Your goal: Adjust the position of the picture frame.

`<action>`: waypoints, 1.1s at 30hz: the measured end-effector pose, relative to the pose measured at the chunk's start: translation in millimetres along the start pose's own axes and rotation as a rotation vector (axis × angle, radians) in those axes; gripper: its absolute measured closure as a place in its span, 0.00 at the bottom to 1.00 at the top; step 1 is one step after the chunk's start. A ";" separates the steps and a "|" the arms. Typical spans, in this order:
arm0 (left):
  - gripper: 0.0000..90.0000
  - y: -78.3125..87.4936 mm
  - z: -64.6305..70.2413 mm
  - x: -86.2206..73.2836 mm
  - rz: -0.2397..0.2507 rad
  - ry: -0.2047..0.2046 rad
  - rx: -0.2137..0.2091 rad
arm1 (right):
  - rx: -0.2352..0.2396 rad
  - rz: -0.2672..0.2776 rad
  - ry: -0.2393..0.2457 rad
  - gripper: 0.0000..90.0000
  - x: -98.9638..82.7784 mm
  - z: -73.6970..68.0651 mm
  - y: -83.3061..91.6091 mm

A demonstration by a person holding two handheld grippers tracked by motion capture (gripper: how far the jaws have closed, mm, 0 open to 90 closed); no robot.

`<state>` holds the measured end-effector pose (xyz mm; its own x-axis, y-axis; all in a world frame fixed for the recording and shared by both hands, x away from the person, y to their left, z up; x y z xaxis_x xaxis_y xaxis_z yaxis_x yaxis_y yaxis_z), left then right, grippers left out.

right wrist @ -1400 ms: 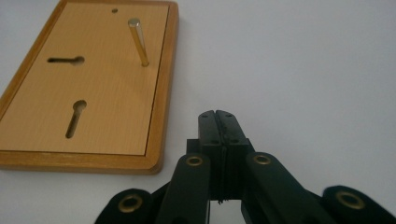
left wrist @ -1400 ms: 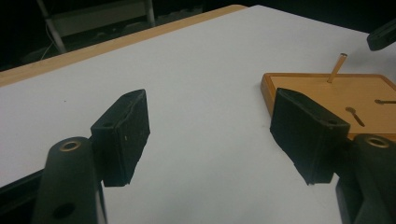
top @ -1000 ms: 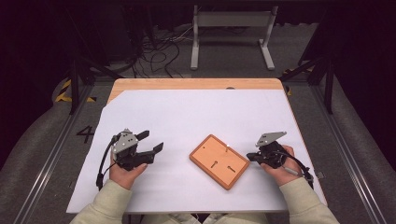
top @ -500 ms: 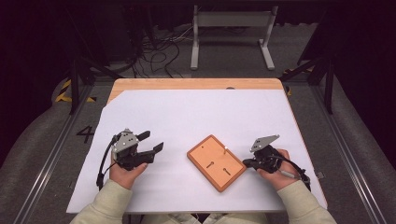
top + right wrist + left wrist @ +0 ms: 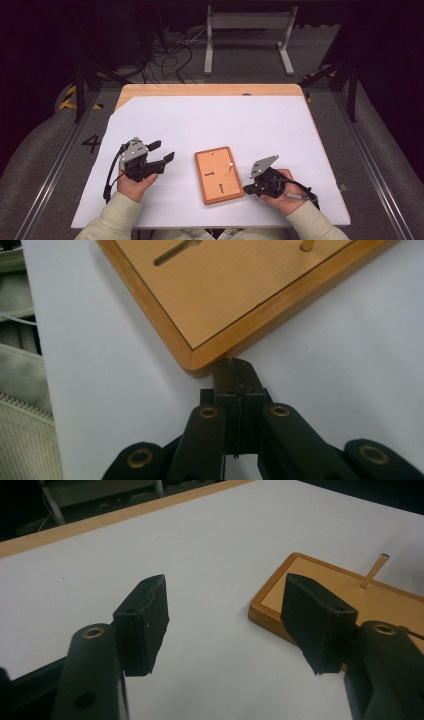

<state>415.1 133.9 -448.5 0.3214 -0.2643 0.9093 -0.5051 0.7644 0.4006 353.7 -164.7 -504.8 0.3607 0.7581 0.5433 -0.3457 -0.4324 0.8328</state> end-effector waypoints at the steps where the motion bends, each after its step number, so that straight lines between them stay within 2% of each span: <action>1: 0.42 -0.3 -0.5 -0.2 -0.002 0.002 -0.001 | 0.006 0.001 0.006 1.00 1.3 -1.6 -1.0; 5: 0.48 -1.5 -2.8 -0.4 -0.014 0.016 0.002 | 0.019 0.006 0.018 1.00 6.7 -7.1 -4.8; 16: 0.51 -3.0 -7.9 -0.7 -0.021 0.047 0.006 | 0.050 0.038 0.049 1.00 23.9 -23.5 -16.0; 19: 0.60 -3.1 -7.1 -0.3 -0.029 0.061 -0.025 | 0.058 0.049 0.055 1.00 30.8 -28.4 -20.6; 23: 0.68 -3.5 -6.6 1.2 -0.035 0.069 -0.034 | 0.057 0.059 0.065 1.00 32.5 -29.9 -21.6; 25: 0.77 -5.5 -7.8 1.2 -0.048 0.072 -0.030 | 0.049 0.060 0.069 1.00 30.8 -27.7 -19.4; 26: 0.82 -6.9 -9.1 1.5 -0.068 0.055 -0.013 | 0.044 0.064 0.068 1.00 30.4 -26.1 -17.9; 27: 0.89 -8.7 -9.1 2.0 -0.086 0.043 -0.001 | 0.035 0.075 0.057 1.00 30.1 -22.3 -14.1; 29: 0.99 -11.7 -7.9 2.8 -0.105 0.034 -0.006 | 0.013 0.091 0.031 1.00 29.0 -13.4 -6.1; 31: 1.00 -15.6 -7.4 4.0 -0.125 0.029 -0.003 | -0.008 0.105 0.009 1.00 27.5 -4.8 0.5; 33: 1.00 -19.1 -6.9 3.9 -0.148 0.042 -0.008 | -0.030 0.117 -0.012 1.00 25.6 3.8 6.6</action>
<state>431.5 122.4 -453.4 0.4248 -0.3499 0.8350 -0.4436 0.7236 0.5288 364.0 -150.0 -485.0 0.3265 0.6973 0.6381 -0.4114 -0.5029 0.7601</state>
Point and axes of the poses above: each handheld gripper's, and its own axes: y roughly backward along the jaws, x roughly out of its top, z roughly to its right, the point moved 8 cm from there along -y, roughly forward along the jaws, and after that the axes turned 11 degrees about -x, right-handed, at the moved point
